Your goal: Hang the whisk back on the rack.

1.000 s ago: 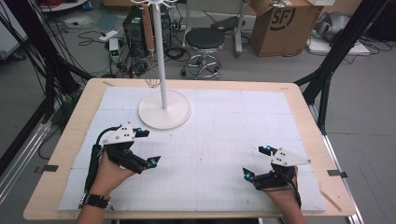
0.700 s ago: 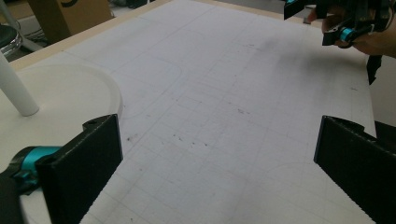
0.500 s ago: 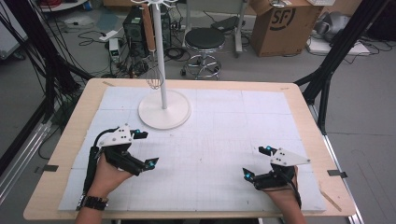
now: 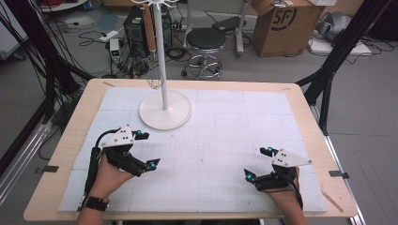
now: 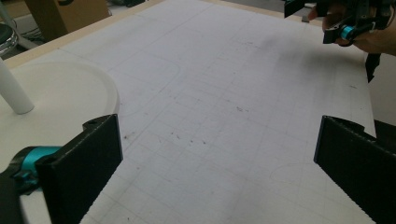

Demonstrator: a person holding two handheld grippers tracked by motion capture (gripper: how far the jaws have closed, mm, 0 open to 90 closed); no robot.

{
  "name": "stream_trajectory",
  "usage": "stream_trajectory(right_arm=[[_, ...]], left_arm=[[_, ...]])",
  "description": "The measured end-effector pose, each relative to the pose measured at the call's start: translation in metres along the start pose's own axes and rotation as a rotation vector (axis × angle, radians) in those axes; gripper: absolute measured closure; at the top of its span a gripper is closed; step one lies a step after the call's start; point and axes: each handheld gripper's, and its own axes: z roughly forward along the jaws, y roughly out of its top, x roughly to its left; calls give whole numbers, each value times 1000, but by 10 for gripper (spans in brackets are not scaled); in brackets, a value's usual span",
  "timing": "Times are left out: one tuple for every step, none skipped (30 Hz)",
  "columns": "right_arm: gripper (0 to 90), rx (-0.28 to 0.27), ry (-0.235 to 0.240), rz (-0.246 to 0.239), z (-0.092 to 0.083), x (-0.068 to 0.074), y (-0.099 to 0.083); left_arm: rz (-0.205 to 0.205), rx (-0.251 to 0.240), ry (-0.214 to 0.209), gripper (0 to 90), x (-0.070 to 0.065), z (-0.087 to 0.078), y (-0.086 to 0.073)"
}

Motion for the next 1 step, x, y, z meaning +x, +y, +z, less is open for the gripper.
stream_trajectory(right_arm=[[5, 0, 0, 0, 0, 0, 0]], left_arm=[[-6, -2, 0, 16, 0, 0, 0]])
